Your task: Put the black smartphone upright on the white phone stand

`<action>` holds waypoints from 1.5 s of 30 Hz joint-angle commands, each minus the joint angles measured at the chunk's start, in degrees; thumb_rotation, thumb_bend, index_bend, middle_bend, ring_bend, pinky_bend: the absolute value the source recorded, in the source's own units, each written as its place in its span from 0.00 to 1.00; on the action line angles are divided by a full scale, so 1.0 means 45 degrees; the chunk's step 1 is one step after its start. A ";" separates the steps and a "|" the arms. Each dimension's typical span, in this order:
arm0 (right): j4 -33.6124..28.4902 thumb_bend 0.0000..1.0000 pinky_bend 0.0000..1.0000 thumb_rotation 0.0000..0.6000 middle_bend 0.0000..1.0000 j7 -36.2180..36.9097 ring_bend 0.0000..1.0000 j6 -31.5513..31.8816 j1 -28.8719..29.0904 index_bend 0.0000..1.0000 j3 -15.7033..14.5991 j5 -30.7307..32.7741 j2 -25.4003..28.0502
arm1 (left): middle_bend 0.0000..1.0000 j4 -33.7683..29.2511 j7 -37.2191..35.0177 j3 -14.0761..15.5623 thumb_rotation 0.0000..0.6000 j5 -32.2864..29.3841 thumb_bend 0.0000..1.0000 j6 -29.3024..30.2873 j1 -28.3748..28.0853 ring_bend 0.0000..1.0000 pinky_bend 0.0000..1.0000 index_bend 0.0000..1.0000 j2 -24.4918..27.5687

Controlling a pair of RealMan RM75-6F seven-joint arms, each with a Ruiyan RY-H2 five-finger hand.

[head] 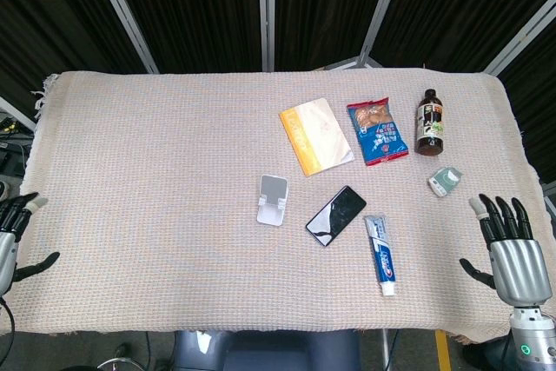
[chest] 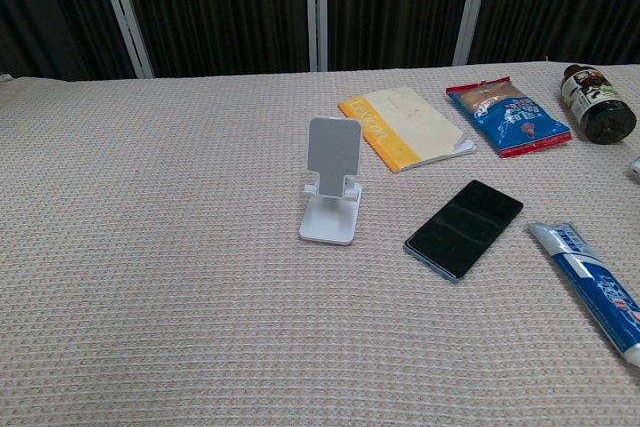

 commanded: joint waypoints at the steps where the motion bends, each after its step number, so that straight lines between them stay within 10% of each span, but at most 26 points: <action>1: -0.0064 0.00 0.00 1.00 0.00 -0.0016 0.00 -0.0109 0.0037 0.00 -0.0016 0.0046 0.0040 | 0.00 -0.0039 0.0283 0.0055 1.00 -0.0041 0.00 0.0058 0.0073 0.00 0.00 0.00 -0.0021; 12: -0.0490 0.00 0.00 1.00 0.00 0.0382 0.00 -0.1667 0.0826 0.00 -0.0191 -0.0052 0.0280 | 0.00 0.0078 0.0761 0.0064 1.00 -0.0129 0.00 -0.0214 -0.0010 0.00 0.00 0.00 -0.0228; 18: 0.0880 0.00 0.00 1.00 0.00 0.3404 0.00 -0.5933 0.4095 0.00 -0.0062 -0.1010 0.0262 | 0.00 0.0286 0.1046 -0.0052 1.00 -0.0535 0.00 -0.0791 -0.0252 0.00 0.00 0.00 -0.0532; 26: 0.3397 0.00 0.13 1.00 0.09 0.5538 0.02 -0.7879 0.7052 0.03 -0.0068 -0.2532 -0.1344 | 0.00 0.0584 0.1566 -0.0351 1.00 -0.1328 0.00 -0.1292 -0.0461 0.00 0.00 0.00 -0.0887; 45: 0.6112 0.03 0.28 1.00 0.19 0.3839 0.13 -0.9219 0.9793 0.09 -0.1229 -0.3852 -0.4342 | 0.00 0.1124 0.1779 -0.0531 1.00 -0.2238 0.00 -0.1965 -0.0631 0.00 0.00 0.00 -0.1102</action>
